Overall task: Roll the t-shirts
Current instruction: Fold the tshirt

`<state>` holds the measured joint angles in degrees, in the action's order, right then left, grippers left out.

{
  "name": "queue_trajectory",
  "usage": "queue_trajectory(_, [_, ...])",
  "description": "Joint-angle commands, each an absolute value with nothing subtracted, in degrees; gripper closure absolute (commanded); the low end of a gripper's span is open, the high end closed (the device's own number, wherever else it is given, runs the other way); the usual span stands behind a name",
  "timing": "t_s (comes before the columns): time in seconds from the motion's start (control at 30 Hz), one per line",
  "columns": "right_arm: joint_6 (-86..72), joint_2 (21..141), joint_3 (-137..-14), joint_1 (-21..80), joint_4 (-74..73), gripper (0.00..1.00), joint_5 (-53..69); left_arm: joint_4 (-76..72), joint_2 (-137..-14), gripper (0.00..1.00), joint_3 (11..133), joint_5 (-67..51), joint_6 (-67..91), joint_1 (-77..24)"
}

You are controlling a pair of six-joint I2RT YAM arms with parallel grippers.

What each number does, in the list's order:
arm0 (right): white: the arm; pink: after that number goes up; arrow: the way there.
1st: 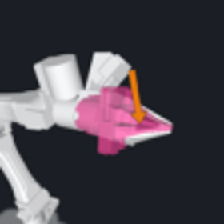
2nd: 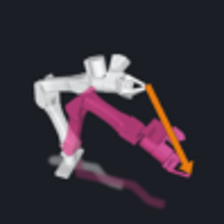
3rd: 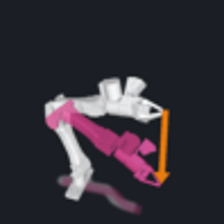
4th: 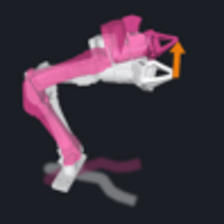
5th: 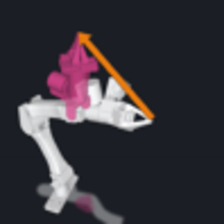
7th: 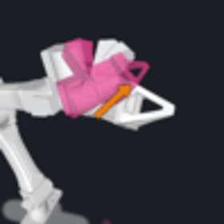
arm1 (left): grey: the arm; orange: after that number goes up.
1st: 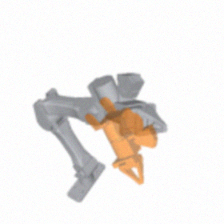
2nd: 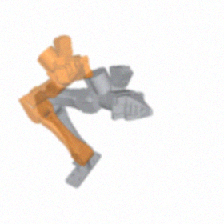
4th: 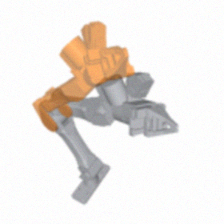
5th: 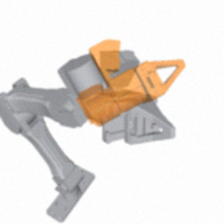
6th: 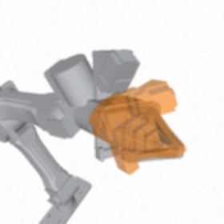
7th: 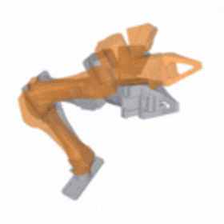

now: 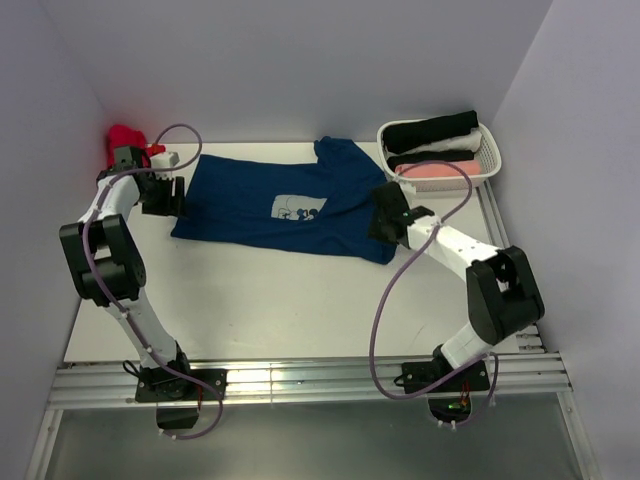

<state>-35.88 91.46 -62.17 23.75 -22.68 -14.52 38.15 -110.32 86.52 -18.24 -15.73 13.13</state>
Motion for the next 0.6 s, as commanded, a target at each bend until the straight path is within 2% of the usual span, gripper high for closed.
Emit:
queue_trajectory(0.0, [-40.4, 87.8, -53.6, 23.8, -19.4, 0.58, -12.9, 40.3, -107.1, 0.33, 84.7, -20.5, -18.8, 14.9])
queue_trajectory(0.17, [-41.5, 86.6, -48.5, 23.7, -16.0, 0.56, -11.9, 43.3, -108.7, 0.28, 83.7, -25.1, -21.4, 17.6])
queue_trajectory(0.37, [-41.4, 88.8, -48.1, 23.6, -13.9, 0.56, -12.1, 45.3, -110.7, 0.28, 84.5, -28.1, -21.7, 20.1])
queue_trajectory(0.5, [-41.1, 89.6, -47.9, 23.4, -13.2, 0.65, -11.7, 45.4, -111.5, 0.28, 83.8, -28.7, -21.4, 20.1])
queue_trajectory(0.57, [-41.0, 89.1, -47.5, 23.0, -13.5, 0.75, -11.8, 45.2, -112.0, 0.29, 83.4, -28.7, -21.4, 20.2])
